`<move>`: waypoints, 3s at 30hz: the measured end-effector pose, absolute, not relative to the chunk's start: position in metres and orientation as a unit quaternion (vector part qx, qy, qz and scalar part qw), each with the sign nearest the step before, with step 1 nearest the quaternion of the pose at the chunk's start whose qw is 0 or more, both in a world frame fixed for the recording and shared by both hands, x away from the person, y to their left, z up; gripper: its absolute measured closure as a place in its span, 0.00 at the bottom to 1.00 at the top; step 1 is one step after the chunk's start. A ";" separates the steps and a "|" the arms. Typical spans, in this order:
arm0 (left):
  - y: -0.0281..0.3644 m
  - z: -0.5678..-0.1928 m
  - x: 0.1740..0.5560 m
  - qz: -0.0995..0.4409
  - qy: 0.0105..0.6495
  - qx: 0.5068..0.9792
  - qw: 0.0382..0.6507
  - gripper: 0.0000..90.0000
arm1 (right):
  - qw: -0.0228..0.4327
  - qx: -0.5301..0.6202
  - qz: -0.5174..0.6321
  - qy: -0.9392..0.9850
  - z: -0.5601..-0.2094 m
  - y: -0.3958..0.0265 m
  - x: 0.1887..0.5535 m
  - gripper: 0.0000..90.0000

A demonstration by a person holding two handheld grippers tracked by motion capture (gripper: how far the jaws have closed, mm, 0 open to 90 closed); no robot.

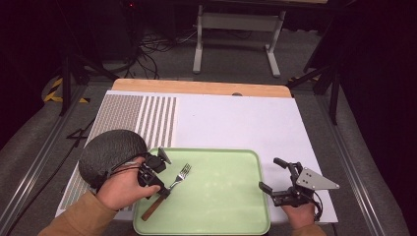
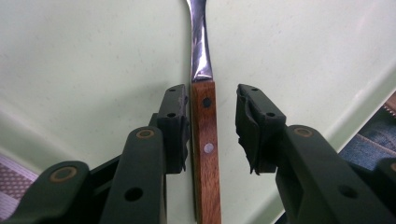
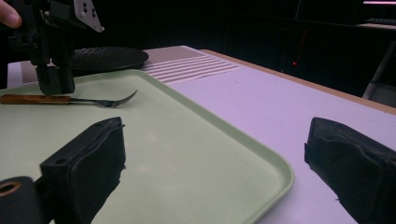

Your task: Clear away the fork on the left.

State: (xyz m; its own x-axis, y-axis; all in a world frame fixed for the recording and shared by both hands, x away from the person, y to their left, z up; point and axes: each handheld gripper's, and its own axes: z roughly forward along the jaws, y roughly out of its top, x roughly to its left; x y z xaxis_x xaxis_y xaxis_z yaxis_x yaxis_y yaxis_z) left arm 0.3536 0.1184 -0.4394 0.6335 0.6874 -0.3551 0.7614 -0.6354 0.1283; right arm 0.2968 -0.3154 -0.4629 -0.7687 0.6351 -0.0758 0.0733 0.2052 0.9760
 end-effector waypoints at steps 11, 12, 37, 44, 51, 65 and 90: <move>0.111 -0.435 0.350 -0.080 0.270 0.938 0.204 0.77 | 0.244 0.240 0.581 0.738 -0.463 -0.316 0.297 0.06; 0.111 -0.435 0.350 -0.080 0.270 0.938 0.204 0.82 | 0.244 0.240 0.581 0.738 -0.463 -0.316 0.297 0.06; 0.087 -0.448 0.344 -0.027 0.094 0.988 0.119 1.00 | 0.243 0.239 0.581 0.739 -0.463 -0.315 0.296 0.06; 0.094 -0.448 0.351 -0.029 0.121 0.984 0.126 1.00 | 0.244 0.239 0.581 0.739 -0.463 -0.315 0.296 0.06; 0.101 -0.448 0.355 -0.022 0.140 0.982 0.126 1.00 | 0.243 0.238 0.581 0.739 -0.463 -0.315 0.296 0.06; 0.124 -0.450 0.367 -0.011 0.191 0.972 0.139 1.00 | 0.243 0.237 0.581 0.740 -0.463 -0.315 0.297 0.06; 0.147 -0.449 0.372 -0.006 0.229 0.964 0.136 1.00 | 0.242 0.239 0.580 0.741 -0.463 -0.314 0.298 0.06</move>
